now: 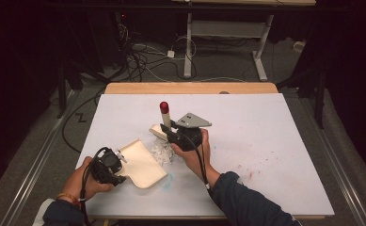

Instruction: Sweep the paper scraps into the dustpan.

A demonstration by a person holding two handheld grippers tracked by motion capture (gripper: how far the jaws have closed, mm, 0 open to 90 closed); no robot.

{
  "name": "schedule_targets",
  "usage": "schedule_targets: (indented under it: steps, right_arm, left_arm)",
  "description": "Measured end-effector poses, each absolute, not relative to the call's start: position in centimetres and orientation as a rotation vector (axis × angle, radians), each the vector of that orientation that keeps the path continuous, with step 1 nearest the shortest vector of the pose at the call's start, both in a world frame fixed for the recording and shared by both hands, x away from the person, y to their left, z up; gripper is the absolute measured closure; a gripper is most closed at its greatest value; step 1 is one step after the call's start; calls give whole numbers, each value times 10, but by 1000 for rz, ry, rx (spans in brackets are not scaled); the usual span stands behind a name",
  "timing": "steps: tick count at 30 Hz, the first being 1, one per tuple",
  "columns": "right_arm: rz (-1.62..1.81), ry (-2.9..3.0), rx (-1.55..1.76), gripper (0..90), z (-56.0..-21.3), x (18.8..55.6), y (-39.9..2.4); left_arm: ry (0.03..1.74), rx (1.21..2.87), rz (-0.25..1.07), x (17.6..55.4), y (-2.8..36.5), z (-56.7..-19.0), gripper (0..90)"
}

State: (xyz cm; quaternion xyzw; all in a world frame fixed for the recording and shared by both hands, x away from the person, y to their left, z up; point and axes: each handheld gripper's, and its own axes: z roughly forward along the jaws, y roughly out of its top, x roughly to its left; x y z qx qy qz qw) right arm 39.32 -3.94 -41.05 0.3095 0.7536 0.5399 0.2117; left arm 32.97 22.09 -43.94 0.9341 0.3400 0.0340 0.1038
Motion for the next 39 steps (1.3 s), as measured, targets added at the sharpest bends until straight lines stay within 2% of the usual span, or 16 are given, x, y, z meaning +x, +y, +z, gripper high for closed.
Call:
schedule_targets:
  steps: [17,34,39]
  right_arm:
    - [1567,2171,728,709,-404,358,4]
    - [1606,2035,813,708,-374,384,-36]
    - [1553,2097,790,709,-374,381,-73]
  left_arm:
    - [1003,2756,95,332,214,-443,635]
    - [1008,2739,92,331,216,-444,635]
    - [1002,2740,96,329,218,-443,635]
